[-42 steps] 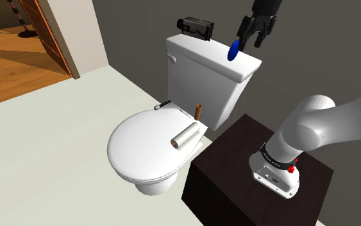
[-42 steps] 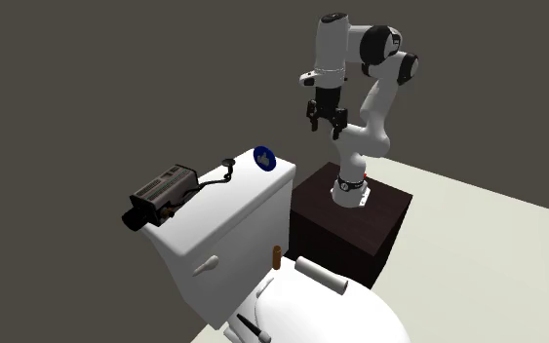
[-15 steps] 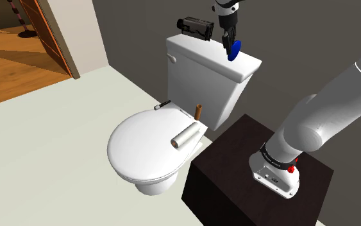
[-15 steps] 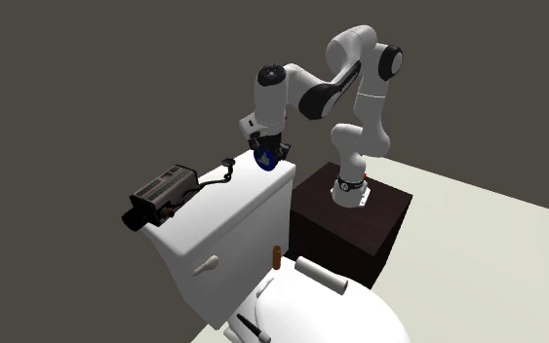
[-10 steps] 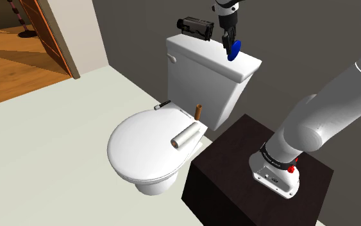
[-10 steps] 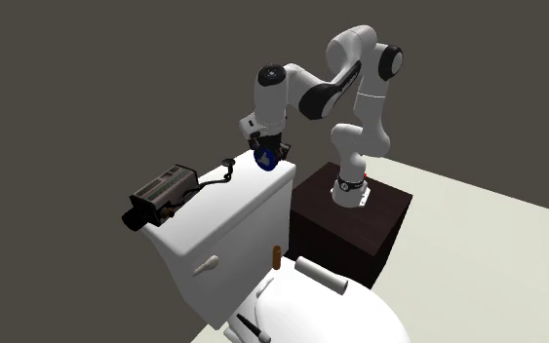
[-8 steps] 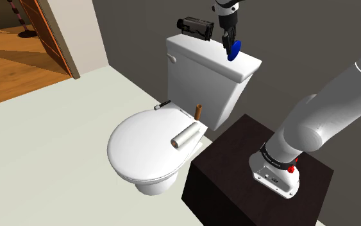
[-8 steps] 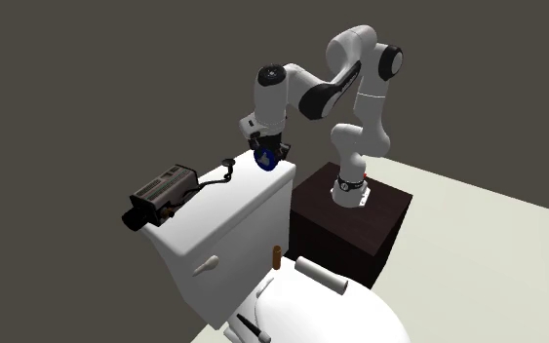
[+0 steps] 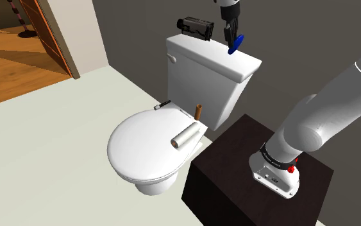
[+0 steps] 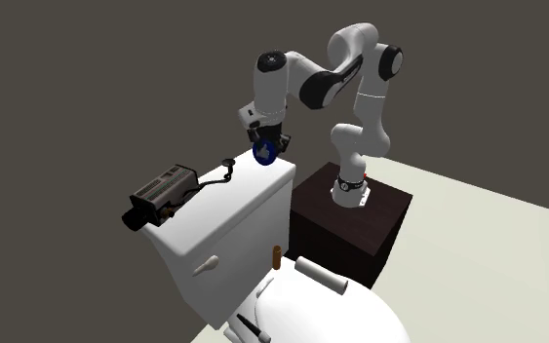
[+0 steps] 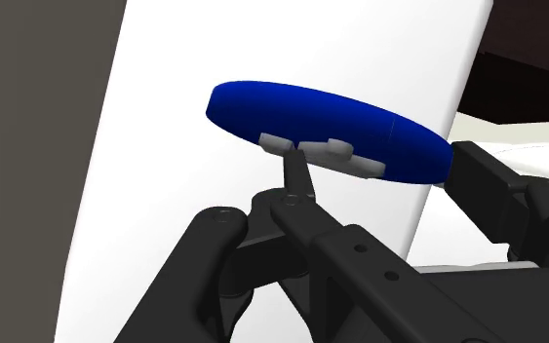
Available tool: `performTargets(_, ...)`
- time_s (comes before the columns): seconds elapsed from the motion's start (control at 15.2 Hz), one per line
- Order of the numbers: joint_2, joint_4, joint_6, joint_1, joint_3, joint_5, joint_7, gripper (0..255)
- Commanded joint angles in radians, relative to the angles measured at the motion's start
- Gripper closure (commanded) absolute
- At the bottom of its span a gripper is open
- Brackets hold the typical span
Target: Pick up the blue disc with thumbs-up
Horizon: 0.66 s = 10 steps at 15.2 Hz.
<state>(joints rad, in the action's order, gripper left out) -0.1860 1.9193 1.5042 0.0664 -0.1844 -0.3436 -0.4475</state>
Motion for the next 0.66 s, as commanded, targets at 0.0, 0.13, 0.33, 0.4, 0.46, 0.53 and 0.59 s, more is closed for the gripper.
performTargets(0.0, 0.003, -0.028, -0.025, 0.0, 0.001, 0.0, -0.008, 255)
performTargets(0.13, 0.005, -0.058, -0.051, 0.001, 0.002, 0.0, -0.016, 255)
performTargets(0.33, 0.011, -0.103, -0.089, 0.001, 0.004, 0.0, -0.027, 255)
performTargets(0.4, 0.013, -0.119, -0.102, 0.001, 0.005, 0.0, -0.031, 255)
performTargets(0.46, 0.016, -0.135, -0.115, 0.002, 0.005, 0.0, -0.035, 255)
performTargets(0.53, 0.016, -0.137, -0.117, 0.002, 0.005, 0.0, -0.036, 255)
performTargets(0.59, 0.016, -0.138, -0.117, 0.002, 0.005, 0.0, -0.036, 255)
